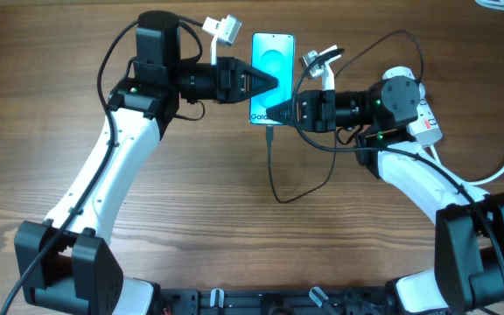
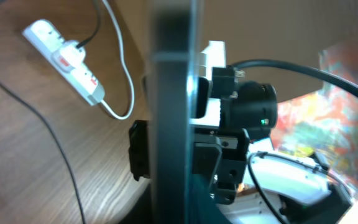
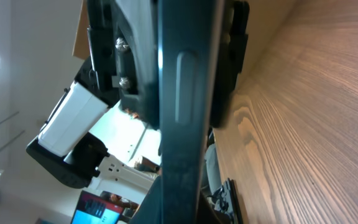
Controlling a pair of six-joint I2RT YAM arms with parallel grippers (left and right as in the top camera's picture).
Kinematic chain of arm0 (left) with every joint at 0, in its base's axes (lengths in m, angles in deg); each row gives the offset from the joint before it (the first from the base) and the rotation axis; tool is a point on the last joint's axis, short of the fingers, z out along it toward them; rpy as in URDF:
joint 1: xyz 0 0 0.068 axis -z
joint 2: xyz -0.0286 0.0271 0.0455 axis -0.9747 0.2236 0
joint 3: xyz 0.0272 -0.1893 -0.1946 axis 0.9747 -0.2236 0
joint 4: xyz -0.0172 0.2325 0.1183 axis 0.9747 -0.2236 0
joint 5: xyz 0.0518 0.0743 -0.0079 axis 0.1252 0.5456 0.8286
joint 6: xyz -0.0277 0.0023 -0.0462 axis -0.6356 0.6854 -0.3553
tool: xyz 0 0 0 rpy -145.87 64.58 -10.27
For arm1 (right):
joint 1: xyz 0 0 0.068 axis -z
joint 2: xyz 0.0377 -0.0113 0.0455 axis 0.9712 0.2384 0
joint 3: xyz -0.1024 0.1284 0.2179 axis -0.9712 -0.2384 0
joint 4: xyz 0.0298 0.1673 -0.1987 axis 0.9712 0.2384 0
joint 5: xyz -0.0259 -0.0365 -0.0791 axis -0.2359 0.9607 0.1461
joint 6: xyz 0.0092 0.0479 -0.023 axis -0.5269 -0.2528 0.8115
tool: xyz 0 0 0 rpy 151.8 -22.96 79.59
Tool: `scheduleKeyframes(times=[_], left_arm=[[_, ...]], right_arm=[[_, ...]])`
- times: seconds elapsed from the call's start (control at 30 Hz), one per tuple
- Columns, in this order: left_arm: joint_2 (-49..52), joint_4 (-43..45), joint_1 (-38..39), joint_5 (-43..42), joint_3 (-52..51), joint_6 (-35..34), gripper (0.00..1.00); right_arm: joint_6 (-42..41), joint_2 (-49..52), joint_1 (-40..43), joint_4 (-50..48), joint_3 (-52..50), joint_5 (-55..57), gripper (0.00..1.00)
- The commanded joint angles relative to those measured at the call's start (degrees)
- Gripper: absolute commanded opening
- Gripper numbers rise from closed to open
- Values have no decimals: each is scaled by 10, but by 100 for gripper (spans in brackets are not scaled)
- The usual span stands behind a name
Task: Plug charger to phone and switch on socket
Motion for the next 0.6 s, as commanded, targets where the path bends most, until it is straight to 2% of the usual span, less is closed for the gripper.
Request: scheduleKeyframes(times=[0.0,0.03,0.07,0.13,0.2,0.27,0.3,0.37,0.47,0.57], left_arm=[[-14,-7,0,60,0,5,57],[-14,-9,-1,87,0,4,75],[-14,-13,-3,109,0,4,84],[-14,-27,-12,149,0,4,89],[-14,-40,-22,168,0,4,91],[-14,-66,-37,185,0,5,91],[-14,-82,-42,200,0,5,91],[-14,-129,-46,263,0,5,92],[-14,-206,-46,390,0,5,93],[-14,-285,-45,530,0,5,93]], right_arm=[[11,1,0,-5,7,19,4],[14,1,0,1,7,19,4],[16,1,0,11,7,19,4],[59,1,0,78,7,16,4],[136,1,0,180,7,17,4],[268,1,0,340,6,40,4],[342,1,2,435,6,75,4],[439,1,8,551,6,158,4],[557,1,15,671,6,337,4],[649,1,15,741,5,471,4]])
